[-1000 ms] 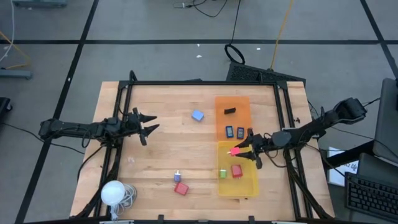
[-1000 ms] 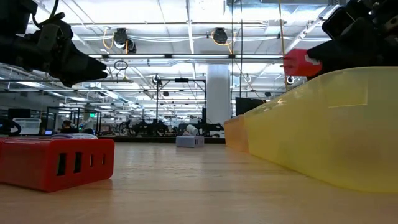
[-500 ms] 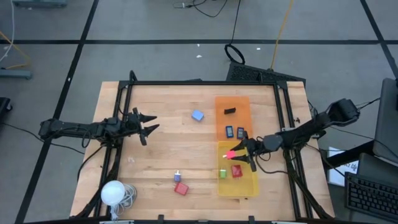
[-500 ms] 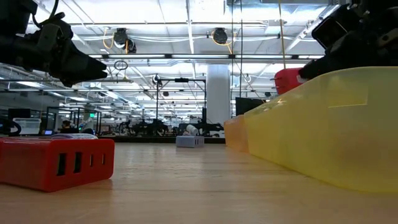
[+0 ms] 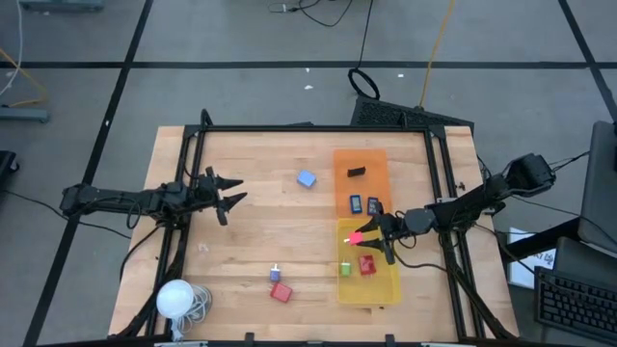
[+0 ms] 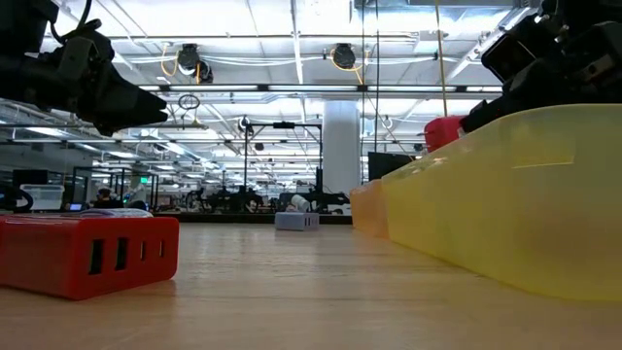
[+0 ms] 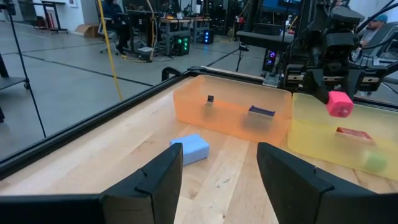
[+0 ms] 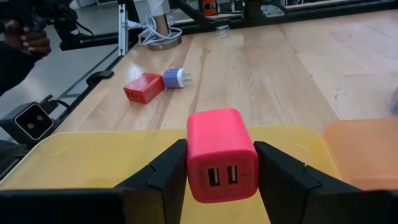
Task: Pick & Place Office items
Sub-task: Put the pink charger adapter into the yellow bin
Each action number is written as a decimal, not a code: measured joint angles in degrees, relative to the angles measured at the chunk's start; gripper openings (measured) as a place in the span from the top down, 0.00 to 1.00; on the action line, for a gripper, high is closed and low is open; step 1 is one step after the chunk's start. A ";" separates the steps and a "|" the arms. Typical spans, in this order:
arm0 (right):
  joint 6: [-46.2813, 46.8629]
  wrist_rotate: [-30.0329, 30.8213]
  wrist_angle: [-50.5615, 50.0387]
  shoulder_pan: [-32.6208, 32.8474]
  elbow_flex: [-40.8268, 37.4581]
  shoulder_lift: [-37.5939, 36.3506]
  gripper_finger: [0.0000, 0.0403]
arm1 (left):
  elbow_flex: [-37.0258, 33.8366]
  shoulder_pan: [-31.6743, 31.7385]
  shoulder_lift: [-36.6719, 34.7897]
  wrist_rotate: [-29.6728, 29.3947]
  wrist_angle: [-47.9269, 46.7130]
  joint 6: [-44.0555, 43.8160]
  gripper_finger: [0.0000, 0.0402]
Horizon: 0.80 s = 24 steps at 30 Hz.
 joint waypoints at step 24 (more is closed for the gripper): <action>0.02 -0.02 0.00 0.00 0.00 0.00 0.61 | 0.01 -0.01 0.00 0.01 -0.02 -0.02 0.48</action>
